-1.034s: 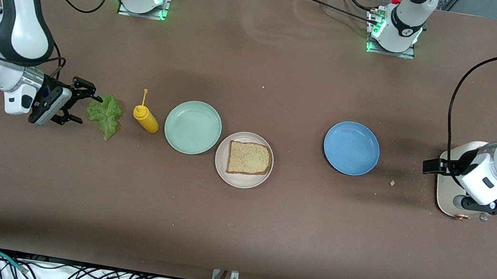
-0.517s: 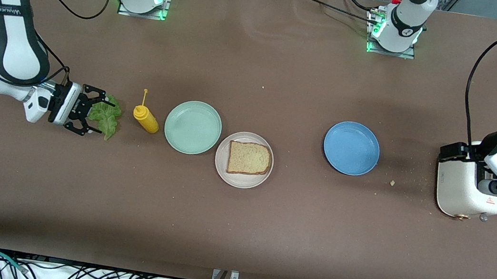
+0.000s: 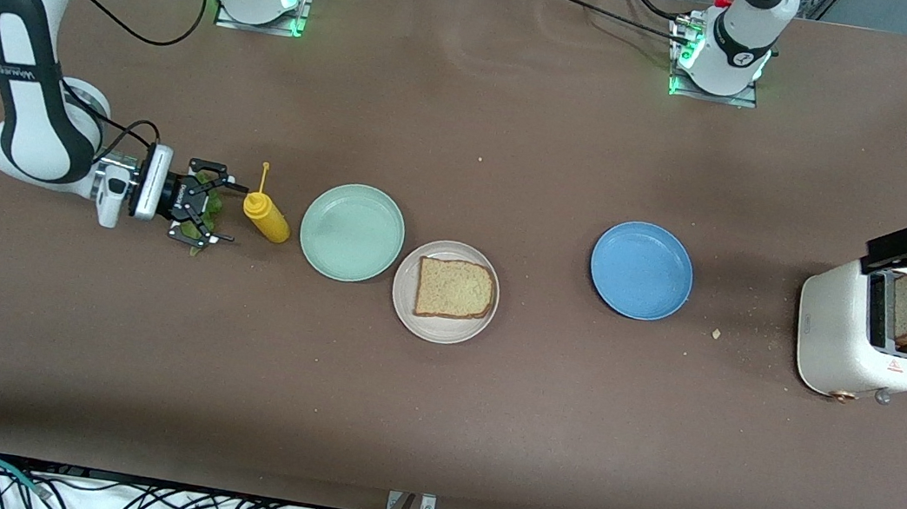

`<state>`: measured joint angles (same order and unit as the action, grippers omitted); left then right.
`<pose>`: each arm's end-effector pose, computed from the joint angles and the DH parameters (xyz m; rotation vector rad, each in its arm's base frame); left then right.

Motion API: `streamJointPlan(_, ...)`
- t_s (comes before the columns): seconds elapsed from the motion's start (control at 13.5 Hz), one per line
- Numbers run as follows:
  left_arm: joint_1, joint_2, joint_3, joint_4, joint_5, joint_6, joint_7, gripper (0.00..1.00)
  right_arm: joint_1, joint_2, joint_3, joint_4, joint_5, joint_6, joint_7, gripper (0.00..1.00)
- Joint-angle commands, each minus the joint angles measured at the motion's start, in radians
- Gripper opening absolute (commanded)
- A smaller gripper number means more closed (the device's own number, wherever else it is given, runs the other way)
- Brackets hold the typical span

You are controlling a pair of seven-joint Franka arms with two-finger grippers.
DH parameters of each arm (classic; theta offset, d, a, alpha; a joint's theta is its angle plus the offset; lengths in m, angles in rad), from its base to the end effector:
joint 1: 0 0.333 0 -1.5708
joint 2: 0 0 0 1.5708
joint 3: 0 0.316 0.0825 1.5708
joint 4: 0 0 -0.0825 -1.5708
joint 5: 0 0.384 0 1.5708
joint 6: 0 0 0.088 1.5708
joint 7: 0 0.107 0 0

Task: Make sandwich in beige plate with both arms
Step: 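Return the left gripper to the toaster while the right gripper grasps mustard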

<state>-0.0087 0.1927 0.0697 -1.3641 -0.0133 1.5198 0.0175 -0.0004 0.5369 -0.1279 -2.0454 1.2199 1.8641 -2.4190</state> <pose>0.6074 0.0312 0.6053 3.1390 0.0660 -0.0573 0.5489 0.0011 0.1665 -1.6306 -1.4508 -0.8317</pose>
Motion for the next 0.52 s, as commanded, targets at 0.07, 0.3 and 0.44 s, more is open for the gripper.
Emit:
streamJointPlan(0.07,0.010,-0.045,-0.013,-0.006,0.026,-0.035,0.028,1.00,-0.012,0.098,0.008,0.051,0.059,-0.111,-0.126,1.00)
streamJointPlan(0.3,0.009,-0.045,-0.014,-0.006,0.024,-0.046,0.030,1.00,-0.006,0.124,0.027,0.056,0.110,-0.134,-0.179,1.00)
streamJointPlan(0.44,0.010,-0.045,-0.016,-0.006,0.013,-0.050,0.030,1.00,-0.004,0.147,0.039,0.059,0.159,-0.138,-0.234,0.95)
